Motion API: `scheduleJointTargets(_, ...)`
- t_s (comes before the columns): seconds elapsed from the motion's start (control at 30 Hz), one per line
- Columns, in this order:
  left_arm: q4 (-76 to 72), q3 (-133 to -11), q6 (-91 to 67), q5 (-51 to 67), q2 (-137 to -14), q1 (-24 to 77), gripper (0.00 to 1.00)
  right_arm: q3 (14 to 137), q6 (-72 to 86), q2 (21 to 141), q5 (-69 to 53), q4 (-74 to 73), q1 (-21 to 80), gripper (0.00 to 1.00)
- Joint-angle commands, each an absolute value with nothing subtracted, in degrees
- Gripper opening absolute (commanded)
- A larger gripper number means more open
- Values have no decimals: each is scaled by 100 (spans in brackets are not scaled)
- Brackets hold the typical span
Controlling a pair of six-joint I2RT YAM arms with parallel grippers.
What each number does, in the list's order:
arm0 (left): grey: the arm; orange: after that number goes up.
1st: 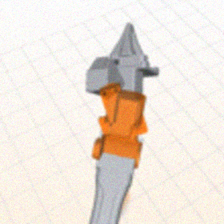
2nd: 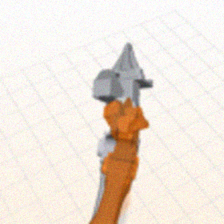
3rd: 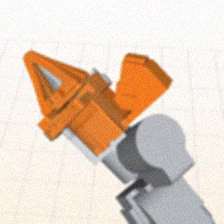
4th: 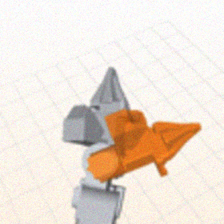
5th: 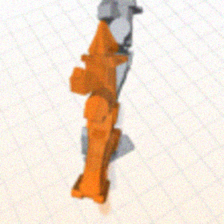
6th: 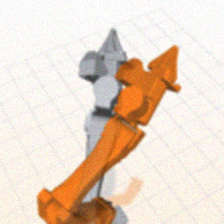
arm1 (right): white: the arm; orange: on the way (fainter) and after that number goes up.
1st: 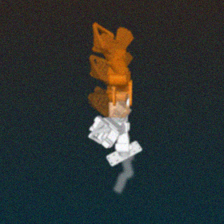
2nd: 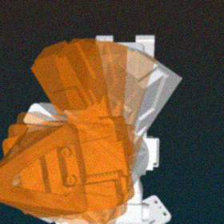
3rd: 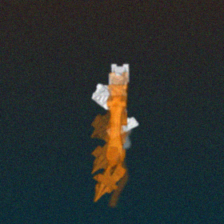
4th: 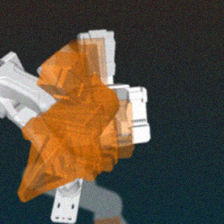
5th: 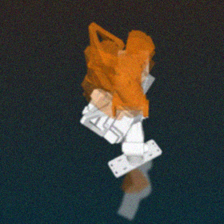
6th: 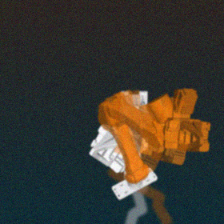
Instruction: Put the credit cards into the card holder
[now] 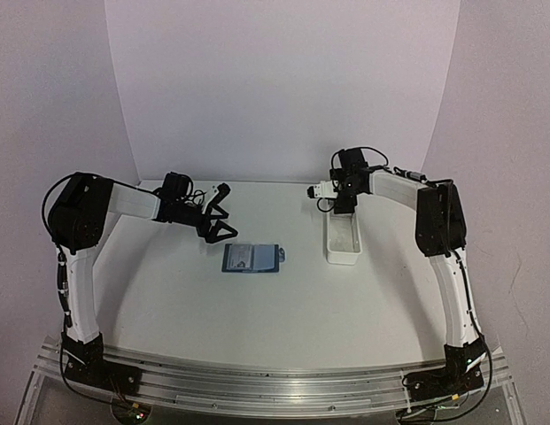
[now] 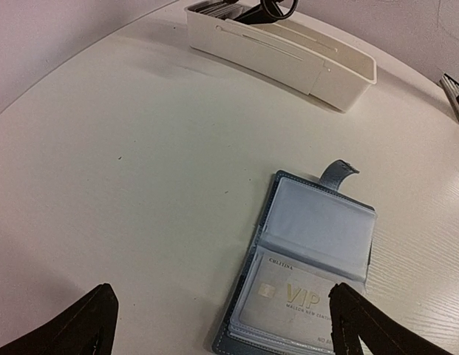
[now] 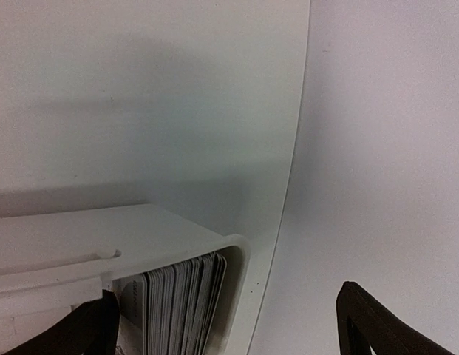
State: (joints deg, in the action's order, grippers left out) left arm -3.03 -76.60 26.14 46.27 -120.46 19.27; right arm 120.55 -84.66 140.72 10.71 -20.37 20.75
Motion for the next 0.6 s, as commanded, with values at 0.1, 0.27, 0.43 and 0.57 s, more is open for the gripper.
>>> scheduleJointTargets(0.1, -319, -7817, 2713, 4558, -12033, 1891, 99, 12015, -8554, 14224, 1113, -1937, 2063, 98)
scheduleJointTargets(0.27, -297, -7872, 2739, 4556, -12082, 1892, 99, 12017, -8561, 14262, 1130, -1925, 2056, 98)
scheduleJointTargets(0.43, -296, -7887, 2777, 4548, -12094, 1894, 99, 11990, -8552, 14242, 1143, -1925, 2042, 92)
scheduleJointTargets(0.57, -298, -7868, 2820, 4544, -12085, 1896, 99, 12009, -8506, 14206, 1175, -1924, 2028, 82)
